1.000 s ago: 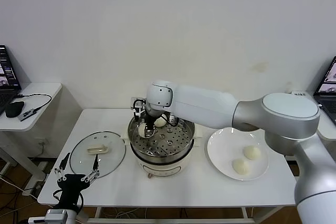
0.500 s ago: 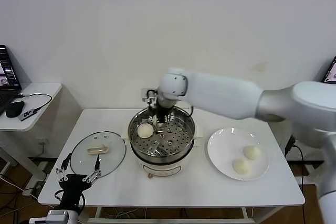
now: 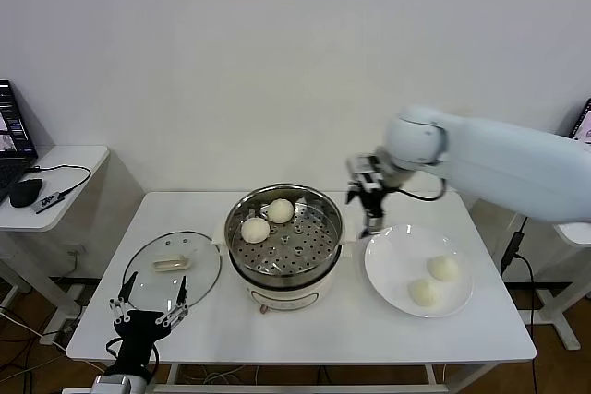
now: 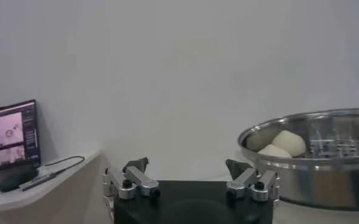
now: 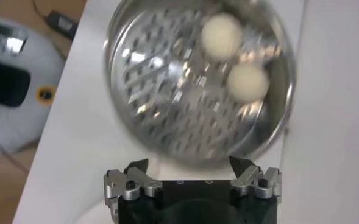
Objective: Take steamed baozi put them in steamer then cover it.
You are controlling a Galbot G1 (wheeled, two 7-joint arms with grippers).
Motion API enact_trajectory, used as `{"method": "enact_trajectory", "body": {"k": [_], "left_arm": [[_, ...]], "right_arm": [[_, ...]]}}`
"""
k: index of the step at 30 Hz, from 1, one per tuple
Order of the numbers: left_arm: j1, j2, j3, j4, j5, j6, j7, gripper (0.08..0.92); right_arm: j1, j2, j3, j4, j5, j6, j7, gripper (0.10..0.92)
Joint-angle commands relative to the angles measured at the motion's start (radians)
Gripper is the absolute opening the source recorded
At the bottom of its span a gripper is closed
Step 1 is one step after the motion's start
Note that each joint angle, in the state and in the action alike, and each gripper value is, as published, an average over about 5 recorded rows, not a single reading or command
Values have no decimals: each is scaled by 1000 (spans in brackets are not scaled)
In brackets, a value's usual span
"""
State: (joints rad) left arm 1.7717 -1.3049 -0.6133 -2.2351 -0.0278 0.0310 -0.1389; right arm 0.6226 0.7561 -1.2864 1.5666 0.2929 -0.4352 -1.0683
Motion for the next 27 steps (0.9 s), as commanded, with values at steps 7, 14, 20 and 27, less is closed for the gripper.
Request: {"method": "enact_trajectory", "body": {"k": [7,14,20,27], "left_arm": [[8,-13,28,9,26,-1,-3,823],[7,-14,26,18,31,0,-4,823],[9,-11,17,23,29,0,-3,823],[10,-15,16,25,29,0,-3,823]], "right_arm": [[-268,-342,89,91,-301,114,-20,823],[-515,-341,286,46,-368,121,4,823],[-653,-317,377,-4,-382,117,30,823],[-701,-272,412,-65,-388,112,44,823]]}}
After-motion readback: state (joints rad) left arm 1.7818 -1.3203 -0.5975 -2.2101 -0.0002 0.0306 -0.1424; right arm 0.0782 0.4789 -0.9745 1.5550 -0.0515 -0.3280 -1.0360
